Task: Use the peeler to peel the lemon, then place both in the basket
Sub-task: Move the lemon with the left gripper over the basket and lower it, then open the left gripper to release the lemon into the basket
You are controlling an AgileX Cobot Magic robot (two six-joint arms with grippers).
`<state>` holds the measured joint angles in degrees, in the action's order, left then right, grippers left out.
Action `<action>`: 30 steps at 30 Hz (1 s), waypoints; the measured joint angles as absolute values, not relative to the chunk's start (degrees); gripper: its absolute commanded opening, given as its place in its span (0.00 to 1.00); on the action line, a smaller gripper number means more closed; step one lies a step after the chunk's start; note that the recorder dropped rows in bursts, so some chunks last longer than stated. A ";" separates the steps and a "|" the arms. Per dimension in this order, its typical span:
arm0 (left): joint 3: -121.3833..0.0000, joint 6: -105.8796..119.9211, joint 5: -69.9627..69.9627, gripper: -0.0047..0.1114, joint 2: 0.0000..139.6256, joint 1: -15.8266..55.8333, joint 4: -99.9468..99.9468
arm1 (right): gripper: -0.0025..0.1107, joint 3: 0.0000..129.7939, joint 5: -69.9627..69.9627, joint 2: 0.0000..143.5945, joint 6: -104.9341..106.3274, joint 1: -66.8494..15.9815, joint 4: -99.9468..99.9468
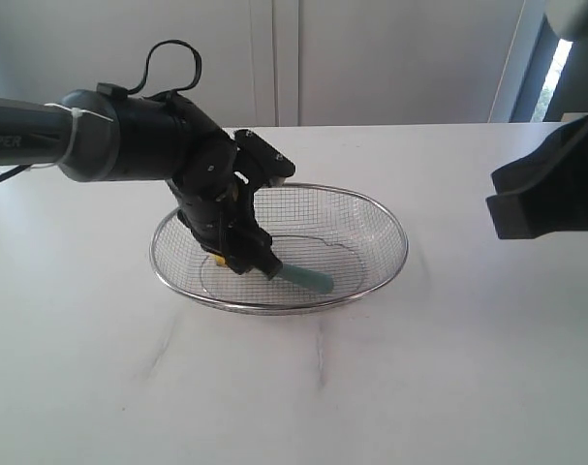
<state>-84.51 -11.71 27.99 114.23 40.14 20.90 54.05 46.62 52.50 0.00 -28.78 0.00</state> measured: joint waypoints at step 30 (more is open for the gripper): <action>-84.62 -15.99 37.19 0.21 103.69 40.14 21.63 | 0.02 54.05 46.62 52.50 0.00 -28.78 0.00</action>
<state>-84.62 -15.99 37.19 103.69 40.14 21.63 54.05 46.62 52.50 0.00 -28.78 0.00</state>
